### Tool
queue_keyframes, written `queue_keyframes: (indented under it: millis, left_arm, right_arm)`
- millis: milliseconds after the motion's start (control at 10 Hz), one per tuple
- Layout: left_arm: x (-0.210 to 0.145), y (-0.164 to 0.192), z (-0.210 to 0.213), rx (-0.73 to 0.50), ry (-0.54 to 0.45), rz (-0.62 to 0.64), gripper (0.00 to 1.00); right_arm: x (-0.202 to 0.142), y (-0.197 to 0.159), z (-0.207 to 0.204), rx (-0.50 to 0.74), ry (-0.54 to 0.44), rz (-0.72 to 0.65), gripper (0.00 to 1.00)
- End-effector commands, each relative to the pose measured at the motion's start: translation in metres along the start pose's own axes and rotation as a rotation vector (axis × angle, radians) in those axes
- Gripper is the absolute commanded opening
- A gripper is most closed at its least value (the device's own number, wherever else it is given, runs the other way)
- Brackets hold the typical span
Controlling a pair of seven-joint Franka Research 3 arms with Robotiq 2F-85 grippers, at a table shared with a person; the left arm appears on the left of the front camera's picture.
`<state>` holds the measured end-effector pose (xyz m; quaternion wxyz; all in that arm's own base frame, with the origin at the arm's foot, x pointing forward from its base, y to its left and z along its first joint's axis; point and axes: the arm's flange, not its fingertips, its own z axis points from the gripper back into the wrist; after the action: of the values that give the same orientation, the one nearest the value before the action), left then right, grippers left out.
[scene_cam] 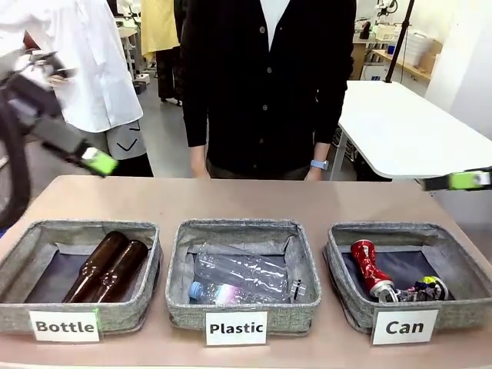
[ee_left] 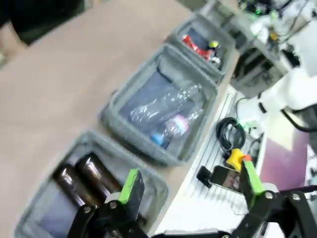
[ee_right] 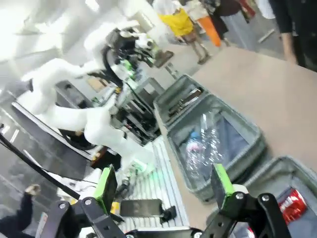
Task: Sort the can waste into the basket.
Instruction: Pick up the can waste from the table and place it in the right Fabric basket.
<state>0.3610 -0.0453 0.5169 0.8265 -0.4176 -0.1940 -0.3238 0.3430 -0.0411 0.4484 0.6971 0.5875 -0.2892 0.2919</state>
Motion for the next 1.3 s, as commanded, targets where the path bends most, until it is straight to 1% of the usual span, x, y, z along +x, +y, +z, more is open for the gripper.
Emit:
queue_keyframes:
  millis: [0, 100, 200, 300, 400, 1200]
  left_arm:
    - [-0.033, 0.029, 0.010, -0.031, -0.056, 0.142, 1.00]
    - [-0.054, 0.044, 0.024, -0.047, -0.137, 0.198, 1.00]
    - [-0.077, 0.066, 0.031, -0.033, -0.237, 0.242, 1.00]
    - [-0.049, 0.041, 0.024, -0.017, -0.072, 0.156, 1.00]
    - [-0.049, 0.041, 0.024, -0.017, -0.072, 0.156, 1.00]
    - [-0.049, 0.041, 0.024, -0.017, -0.072, 0.156, 1.00]
  right_arm:
    - [0.005, -0.018, -0.002, 0.049, -0.070, -0.127, 1.00]
    - [0.007, -0.025, -0.005, -0.002, -0.091, -0.210, 1.00]
    - [0.014, -0.028, -0.002, -0.149, -0.107, -0.349, 1.00]
    - [0.016, -0.024, 0.003, -0.248, -0.104, -0.392, 1.00]
    - [-0.006, -0.035, -0.002, -0.030, -0.076, -0.216, 1.00]
    - [-0.006, -0.035, -0.002, -0.030, -0.076, -0.216, 1.00]
